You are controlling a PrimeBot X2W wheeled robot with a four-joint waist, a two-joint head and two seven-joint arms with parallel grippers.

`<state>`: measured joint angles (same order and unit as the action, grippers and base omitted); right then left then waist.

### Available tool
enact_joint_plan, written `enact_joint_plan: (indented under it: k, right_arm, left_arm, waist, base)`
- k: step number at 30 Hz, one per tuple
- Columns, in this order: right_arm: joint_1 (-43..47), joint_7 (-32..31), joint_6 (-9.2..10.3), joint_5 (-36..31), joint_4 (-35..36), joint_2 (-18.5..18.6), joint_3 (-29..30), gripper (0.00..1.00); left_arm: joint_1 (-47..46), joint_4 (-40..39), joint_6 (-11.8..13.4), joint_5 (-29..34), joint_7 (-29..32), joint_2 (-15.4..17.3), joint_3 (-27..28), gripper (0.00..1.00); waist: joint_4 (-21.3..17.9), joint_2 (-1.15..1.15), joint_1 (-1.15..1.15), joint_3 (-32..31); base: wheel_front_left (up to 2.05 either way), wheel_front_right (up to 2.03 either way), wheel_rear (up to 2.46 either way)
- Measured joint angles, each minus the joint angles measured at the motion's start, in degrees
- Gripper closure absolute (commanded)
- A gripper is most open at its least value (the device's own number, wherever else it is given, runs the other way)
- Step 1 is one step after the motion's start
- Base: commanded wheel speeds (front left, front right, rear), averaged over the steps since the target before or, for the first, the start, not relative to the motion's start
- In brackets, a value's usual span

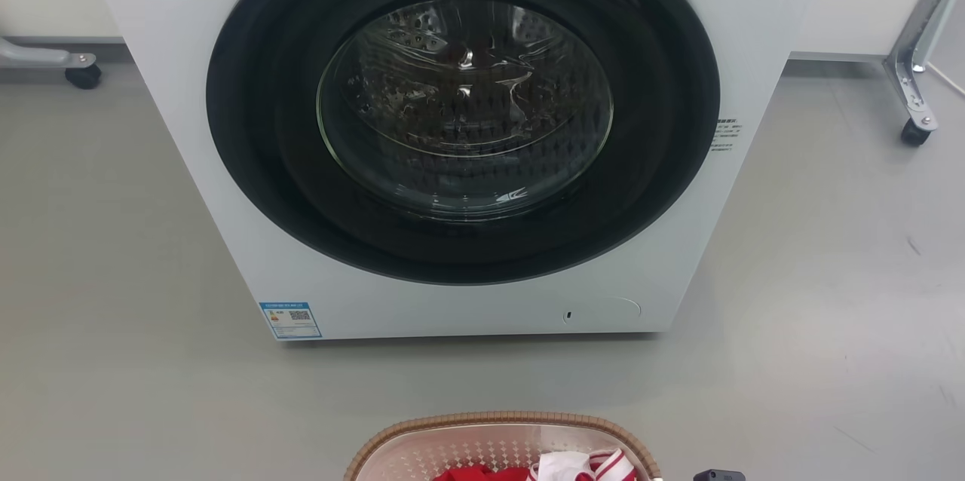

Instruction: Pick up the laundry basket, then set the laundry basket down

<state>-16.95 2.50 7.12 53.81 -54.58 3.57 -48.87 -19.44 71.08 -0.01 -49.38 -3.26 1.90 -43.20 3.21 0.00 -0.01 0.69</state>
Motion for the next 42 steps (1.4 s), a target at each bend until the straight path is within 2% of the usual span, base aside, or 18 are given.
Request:
enact_joint_plan:
  k: [42]
  right_arm:
    - [-1.33, 0.58, 0.52, 8.04, -1.92, 0.10, -7.28, 1.00]
  left_arm:
    - [0.36, 0.29, -0.01, -1.01, 0.74, 0.25, -1.21, 1.00]
  waist:
    - [-0.50, 0.01, 0.01, 0.11]
  base:
    - [0.00, 0.00, 0.00]
